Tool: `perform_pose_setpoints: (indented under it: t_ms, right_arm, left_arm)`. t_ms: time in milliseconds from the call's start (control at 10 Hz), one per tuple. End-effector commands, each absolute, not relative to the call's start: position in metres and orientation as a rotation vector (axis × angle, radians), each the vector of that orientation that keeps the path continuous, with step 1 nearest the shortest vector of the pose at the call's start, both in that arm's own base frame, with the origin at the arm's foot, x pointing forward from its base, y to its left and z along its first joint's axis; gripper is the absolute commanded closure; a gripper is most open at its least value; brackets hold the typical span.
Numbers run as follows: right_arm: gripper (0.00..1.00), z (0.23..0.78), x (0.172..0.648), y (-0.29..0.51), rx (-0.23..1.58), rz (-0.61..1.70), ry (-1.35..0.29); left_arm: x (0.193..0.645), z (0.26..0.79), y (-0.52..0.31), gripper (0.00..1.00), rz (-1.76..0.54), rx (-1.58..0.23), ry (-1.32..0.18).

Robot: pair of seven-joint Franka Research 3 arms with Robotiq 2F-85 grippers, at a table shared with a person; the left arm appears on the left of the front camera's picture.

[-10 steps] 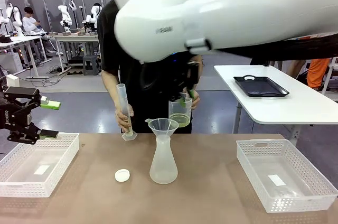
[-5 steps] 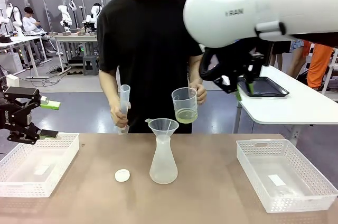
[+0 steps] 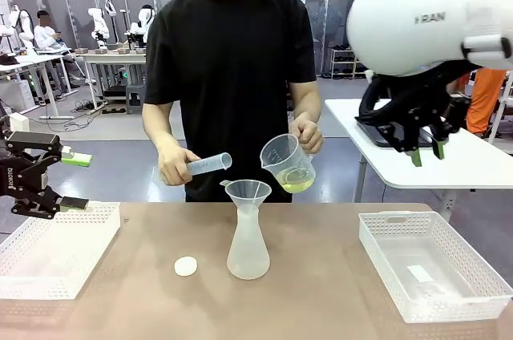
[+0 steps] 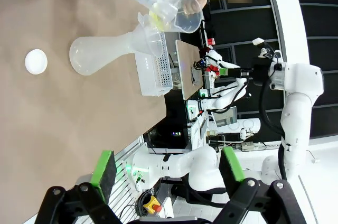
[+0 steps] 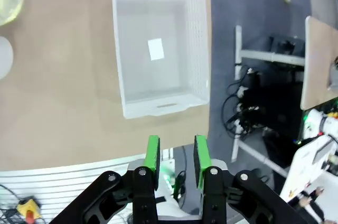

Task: Prepare the solutions needed for the experiment.
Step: Once the solution is in the Big flask , pick up the Plastic Funnel and place it back into the right Organizing basket.

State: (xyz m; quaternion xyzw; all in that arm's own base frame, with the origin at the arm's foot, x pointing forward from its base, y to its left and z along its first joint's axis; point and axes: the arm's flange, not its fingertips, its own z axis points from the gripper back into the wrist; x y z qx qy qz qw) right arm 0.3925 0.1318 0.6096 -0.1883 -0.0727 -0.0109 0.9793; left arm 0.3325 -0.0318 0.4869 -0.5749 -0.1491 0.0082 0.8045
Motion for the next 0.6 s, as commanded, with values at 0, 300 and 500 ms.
perform_pose_setpoints:
  t_ms: [0, 300, 500]
  right_arm:
    - [0.65, 0.590, 0.379, 0.115, -0.236, -0.069, -0.162]
    - [0.65, 0.574, 0.368, 0.091, -0.151, -0.153, -0.154]
    - [0.65, 0.565, 0.367, 0.100, -0.169, -0.198, -0.146]
  left_arm:
    - [0.334, 0.488, -0.034, 0.00, 0.014, -1.254, -0.323]
    - [0.334, 0.488, -0.034, 0.00, 0.014, -1.254, -0.323]
    - [0.334, 0.488, -0.034, 0.00, 0.014, -1.254, -0.323]
